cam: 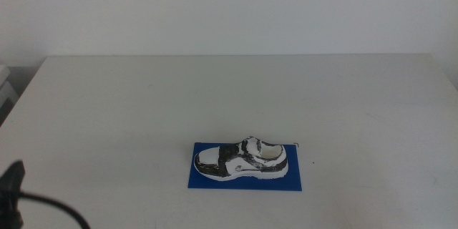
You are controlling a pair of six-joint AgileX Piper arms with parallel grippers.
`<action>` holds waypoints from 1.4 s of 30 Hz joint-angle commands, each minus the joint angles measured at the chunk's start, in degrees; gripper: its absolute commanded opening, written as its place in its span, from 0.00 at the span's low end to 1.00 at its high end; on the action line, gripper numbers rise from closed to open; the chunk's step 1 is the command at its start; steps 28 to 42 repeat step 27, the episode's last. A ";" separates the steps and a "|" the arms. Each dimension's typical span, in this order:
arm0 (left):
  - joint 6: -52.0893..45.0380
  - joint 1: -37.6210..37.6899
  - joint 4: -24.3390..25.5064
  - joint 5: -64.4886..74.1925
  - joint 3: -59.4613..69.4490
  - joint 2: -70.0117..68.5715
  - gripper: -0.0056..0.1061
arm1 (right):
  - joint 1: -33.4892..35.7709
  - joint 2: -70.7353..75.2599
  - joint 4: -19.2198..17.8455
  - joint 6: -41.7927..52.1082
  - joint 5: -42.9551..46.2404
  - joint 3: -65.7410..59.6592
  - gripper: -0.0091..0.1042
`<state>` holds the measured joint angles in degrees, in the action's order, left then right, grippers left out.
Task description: Use one arm to grab the shoe from the table and place it on the mat.
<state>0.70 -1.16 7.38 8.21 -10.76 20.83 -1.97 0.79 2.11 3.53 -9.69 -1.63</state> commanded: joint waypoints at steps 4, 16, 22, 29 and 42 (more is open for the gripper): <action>2.88 -0.03 0.97 -7.74 4.86 -5.63 0.84 | -0.27 1.21 -0.49 0.72 4.54 0.54 0.67; 3.69 -0.03 0.27 -6.54 12.44 -22.01 0.84 | -0.27 1.21 -0.49 0.72 4.54 0.54 0.67; 2.61 -0.03 -1.11 -3.74 12.44 -23.07 0.84 | -0.27 1.21 -0.49 0.72 4.54 0.54 0.67; 2.67 -0.03 -1.06 -3.74 12.44 -23.02 0.84 | -0.27 1.21 -0.49 0.72 4.54 0.54 0.67; 2.67 -0.03 -1.06 -3.74 12.44 -23.02 0.84 | -0.27 1.21 -0.49 0.72 4.54 0.54 0.67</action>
